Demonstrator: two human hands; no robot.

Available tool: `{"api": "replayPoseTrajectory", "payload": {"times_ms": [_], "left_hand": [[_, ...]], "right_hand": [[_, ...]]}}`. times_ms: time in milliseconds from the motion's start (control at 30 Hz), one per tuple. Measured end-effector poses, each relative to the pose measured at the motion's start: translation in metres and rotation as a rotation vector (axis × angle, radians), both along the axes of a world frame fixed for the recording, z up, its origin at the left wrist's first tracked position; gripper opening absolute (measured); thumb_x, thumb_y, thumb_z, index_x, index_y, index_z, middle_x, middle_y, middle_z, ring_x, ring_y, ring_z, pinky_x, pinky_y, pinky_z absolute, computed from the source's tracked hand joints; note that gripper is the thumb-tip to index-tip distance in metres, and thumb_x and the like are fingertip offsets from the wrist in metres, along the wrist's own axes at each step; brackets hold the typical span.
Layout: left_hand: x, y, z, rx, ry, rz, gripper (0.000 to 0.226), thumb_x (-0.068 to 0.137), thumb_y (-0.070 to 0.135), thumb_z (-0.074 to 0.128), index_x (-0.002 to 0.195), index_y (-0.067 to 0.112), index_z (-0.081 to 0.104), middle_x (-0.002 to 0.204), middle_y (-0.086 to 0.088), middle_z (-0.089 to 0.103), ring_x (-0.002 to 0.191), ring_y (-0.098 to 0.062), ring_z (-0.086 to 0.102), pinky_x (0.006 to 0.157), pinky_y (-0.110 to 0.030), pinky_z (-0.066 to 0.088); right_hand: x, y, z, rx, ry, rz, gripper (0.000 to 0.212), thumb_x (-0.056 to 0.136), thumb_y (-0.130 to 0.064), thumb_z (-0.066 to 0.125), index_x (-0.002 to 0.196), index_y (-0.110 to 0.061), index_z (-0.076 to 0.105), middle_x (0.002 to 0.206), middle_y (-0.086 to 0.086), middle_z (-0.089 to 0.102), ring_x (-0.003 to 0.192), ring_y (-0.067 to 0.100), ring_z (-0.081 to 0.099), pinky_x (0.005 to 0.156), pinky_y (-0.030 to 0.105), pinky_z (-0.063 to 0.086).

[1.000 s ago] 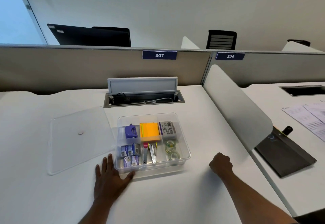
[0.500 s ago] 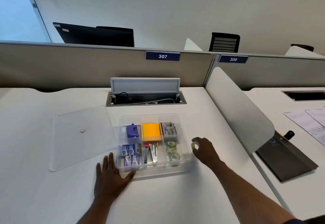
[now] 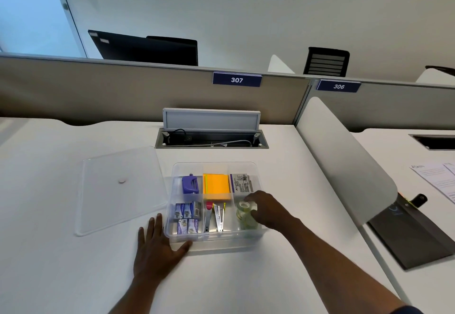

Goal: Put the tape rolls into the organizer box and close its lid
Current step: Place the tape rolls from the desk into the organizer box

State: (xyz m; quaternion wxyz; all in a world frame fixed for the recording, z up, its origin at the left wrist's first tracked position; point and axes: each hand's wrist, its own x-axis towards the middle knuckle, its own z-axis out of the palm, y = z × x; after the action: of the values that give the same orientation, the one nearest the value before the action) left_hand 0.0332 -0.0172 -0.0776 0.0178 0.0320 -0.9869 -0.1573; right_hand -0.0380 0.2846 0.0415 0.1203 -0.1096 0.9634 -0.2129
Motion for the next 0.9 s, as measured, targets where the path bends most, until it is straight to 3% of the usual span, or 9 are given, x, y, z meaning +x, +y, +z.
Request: {"api": "replayPoseTrajectory", "payload": {"times_ms": [133, 233, 333, 533, 667, 900], "left_hand": [[0.0, 0.0, 0.0, 0.001, -0.002, -0.002, 0.106, 0.07, 0.086, 0.03, 0.148, 0.015, 0.014, 0.157, -0.008, 0.018, 0.146, -0.023, 0.01, 0.119, -0.044, 0.003], [-0.001, 0.0, 0.0, -0.008, -0.008, -0.007, 0.105, 0.07, 0.087, 0.028, 0.148, 0.018, 0.015, 0.158, -0.007, 0.017, 0.146, -0.022, 0.008, 0.119, -0.044, 0.002], [-0.001, 0.0, 0.001, -0.01, -0.013, -0.004, 0.106, 0.07, 0.087, 0.028, 0.149, 0.018, 0.014, 0.158, -0.007, 0.016, 0.146, -0.022, 0.007, 0.119, -0.043, 0.0], [0.0, 0.0, 0.002, -0.012, -0.005, -0.006, 0.104, 0.07, 0.085, 0.032, 0.148, 0.016, 0.018, 0.156, -0.008, 0.021, 0.145, -0.023, 0.012, 0.117, -0.042, 0.001], [-0.001, 0.0, 0.002, -0.017, -0.007, -0.004, 0.105, 0.07, 0.085, 0.03, 0.148, 0.015, 0.02, 0.156, -0.008, 0.023, 0.145, -0.023, 0.014, 0.117, -0.041, 0.001], [-0.001, 0.0, 0.003, -0.013, -0.01, 0.009, 0.109, 0.069, 0.088, 0.026, 0.149, 0.016, 0.015, 0.158, -0.005, 0.017, 0.146, -0.019, 0.007, 0.118, -0.039, -0.002]], "right_hand": [[-0.008, 0.005, -0.007, -0.037, 0.086, -0.153, 0.032, 0.078, -0.005, 0.056, 0.108, -0.008, 0.066, 0.111, 0.015, 0.065, 0.104, 0.03, 0.058, 0.095, 0.041, 0.048], [-0.013, 0.005, -0.007, -0.015, 0.087, -0.19, 0.028, 0.079, -0.006, 0.055, 0.104, -0.007, 0.067, 0.109, 0.015, 0.067, 0.103, 0.03, 0.058, 0.093, 0.037, 0.047], [-0.017, 0.001, -0.008, -0.005, 0.066, -0.165, 0.034, 0.079, 0.001, 0.051, 0.108, -0.006, 0.066, 0.113, 0.016, 0.067, 0.106, 0.031, 0.059, 0.093, 0.035, 0.048], [-0.018, -0.013, -0.012, 0.056, -0.082, -0.063, 0.057, 0.078, 0.004, 0.049, 0.132, -0.014, 0.045, 0.135, 0.015, 0.054, 0.12, 0.033, 0.053, 0.101, 0.042, 0.047], [-0.019, -0.017, -0.016, 0.131, -0.109, -0.013, 0.052, 0.083, -0.007, 0.047, 0.134, -0.016, 0.041, 0.132, 0.022, 0.053, 0.114, 0.038, 0.055, 0.097, 0.045, 0.05], [-0.022, -0.02, -0.022, 0.184, -0.105, 0.026, 0.047, 0.088, -0.011, 0.049, 0.134, -0.013, 0.04, 0.138, 0.02, 0.048, 0.121, 0.038, 0.05, 0.101, 0.046, 0.047]]}}
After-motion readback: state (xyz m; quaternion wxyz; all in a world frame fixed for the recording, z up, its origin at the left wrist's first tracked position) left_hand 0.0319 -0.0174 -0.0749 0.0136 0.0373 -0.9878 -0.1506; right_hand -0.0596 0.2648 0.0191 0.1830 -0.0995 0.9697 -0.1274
